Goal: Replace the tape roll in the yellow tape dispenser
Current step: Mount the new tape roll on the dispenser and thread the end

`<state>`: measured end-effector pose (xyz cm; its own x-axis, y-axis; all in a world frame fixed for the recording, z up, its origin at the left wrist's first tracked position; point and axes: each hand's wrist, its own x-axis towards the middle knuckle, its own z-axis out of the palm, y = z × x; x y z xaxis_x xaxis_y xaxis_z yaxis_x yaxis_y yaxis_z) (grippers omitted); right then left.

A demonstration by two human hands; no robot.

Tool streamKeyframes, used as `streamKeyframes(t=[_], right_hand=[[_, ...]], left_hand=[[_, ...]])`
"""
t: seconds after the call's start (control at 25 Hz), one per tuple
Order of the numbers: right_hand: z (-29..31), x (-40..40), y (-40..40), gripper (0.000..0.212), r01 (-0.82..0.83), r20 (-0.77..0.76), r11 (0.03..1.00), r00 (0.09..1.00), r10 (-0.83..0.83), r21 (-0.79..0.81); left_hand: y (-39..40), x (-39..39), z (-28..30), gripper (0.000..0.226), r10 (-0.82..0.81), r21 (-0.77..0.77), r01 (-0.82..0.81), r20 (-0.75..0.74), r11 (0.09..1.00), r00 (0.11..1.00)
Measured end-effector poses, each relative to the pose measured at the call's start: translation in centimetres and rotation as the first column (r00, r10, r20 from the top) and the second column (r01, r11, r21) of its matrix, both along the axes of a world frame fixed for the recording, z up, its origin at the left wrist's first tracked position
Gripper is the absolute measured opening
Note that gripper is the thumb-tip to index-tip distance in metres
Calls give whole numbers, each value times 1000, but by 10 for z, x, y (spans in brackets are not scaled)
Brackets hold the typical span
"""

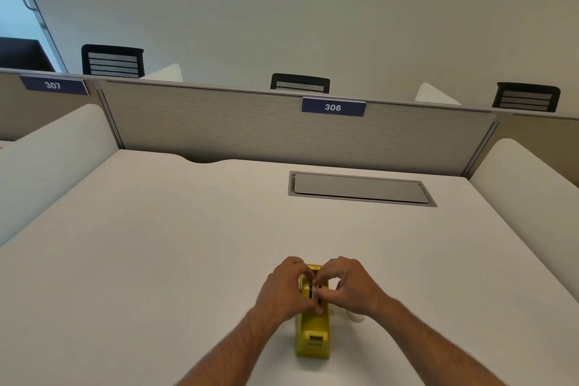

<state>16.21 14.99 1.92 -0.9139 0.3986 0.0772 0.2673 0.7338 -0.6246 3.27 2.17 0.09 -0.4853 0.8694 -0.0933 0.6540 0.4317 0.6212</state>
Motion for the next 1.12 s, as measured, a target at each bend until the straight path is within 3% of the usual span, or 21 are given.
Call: streamKeyframes(t=[0.24,0.4,0.6,0.84,1.12], right_hand=[[0,-1,1,11,16,-1,1000,1000,-16,-10],[2,0,-1,25,-19,52,998,999,16,56],[4,-3,0,13,6,23,1000,1000,-6,27],[5,1,-2,24,-34,52,997,998,30,74],[6,-2,-1,13,-30,20,997,999,29,73]], left_hand=[[0,0,0,66,7,-12,-7,4,1000,1000],[0,-1,-1,67,-2,-1,2,-10,1000,1000],[0,1,-2,66,0,-1,0,-11,1000,1000],[1,-1,-3,65,-7,13,7,-28,1000,1000],[1,-1,-3,65,-7,7,8,-27,1000,1000]])
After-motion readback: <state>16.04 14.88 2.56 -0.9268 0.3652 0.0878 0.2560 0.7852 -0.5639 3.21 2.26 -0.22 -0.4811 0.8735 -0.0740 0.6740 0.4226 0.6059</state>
